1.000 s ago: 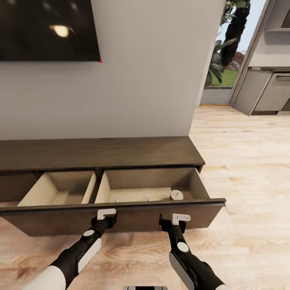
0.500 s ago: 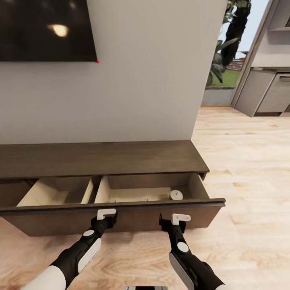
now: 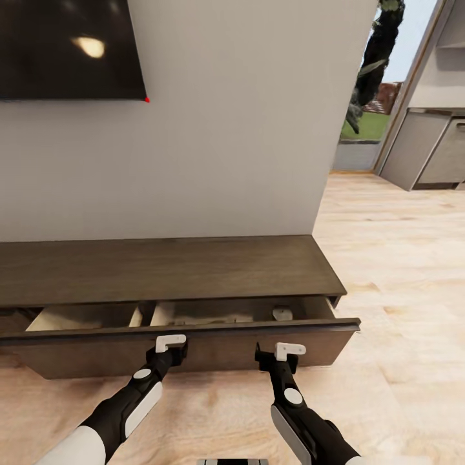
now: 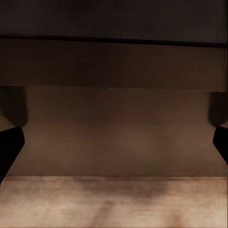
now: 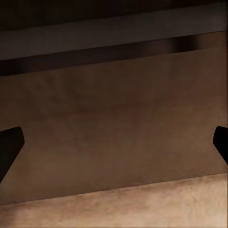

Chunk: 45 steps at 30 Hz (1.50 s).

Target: Place each of the two pumpkins and all three candles from the living room inside a cabinet in the living room (use any cabinet), then make sure every cabinet is closed, and position the cauldron so it is next to a table in the living room.

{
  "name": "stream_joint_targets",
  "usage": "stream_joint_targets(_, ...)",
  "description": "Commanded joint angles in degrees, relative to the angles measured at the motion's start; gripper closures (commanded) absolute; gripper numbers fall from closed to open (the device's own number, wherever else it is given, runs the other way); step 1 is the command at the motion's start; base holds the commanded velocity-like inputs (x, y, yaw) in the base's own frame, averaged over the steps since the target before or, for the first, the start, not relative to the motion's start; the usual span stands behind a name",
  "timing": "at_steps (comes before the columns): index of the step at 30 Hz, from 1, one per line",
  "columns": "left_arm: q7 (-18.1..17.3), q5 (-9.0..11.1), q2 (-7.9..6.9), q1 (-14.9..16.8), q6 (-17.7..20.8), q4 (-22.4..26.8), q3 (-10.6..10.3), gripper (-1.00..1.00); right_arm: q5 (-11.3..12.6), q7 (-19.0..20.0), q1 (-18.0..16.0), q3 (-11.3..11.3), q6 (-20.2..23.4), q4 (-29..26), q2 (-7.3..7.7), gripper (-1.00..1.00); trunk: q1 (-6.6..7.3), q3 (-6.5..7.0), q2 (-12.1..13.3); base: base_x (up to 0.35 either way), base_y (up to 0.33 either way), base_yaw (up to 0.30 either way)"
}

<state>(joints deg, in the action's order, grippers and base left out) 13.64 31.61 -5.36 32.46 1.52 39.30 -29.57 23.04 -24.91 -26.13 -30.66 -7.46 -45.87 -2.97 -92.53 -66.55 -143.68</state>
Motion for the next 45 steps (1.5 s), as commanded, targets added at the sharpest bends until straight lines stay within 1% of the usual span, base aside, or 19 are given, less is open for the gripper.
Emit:
stream_joint_targets(1, 0.51, 0.29, -0.09, 0.06, 0.15, 0.16, -0.4, -1.0, 0.6, -0.31, -0.06, -0.28, -0.39, 0.0, 0.03, -1.0, -0.02, -0.05, -0.02, 0.284, 0.0, 0.0)
stream_joint_targets(14, 0.53, 0.29, -0.09, 0.06, 0.14, 0.16, -0.48, -1.0, 0.59, -0.31, -0.06, -0.28, -0.37, 0.0, 0.04, -1.0, -0.02, -0.05, -0.02, 0.263, 0.0, 0.0)
stream_joint_targets(38, 0.53, 0.29, -0.09, 0.06, 0.09, 0.16, -0.48, -1.0, 0.54, -0.31, -0.06, -0.28, -0.37, -0.01, 0.01, -1.0, -0.02, -0.05, -0.02, 0.039, 0.008, 0.0)
stream_joint_targets(45, 0.52, 0.29, -0.09, 0.06, 0.11, 0.16, -0.48, -1.0, 0.52, -0.31, -0.06, -0.28, -0.36, -0.01, 0.01, -1.0, -0.02, -0.05, -0.02, -0.03, 0.002, 0.0)
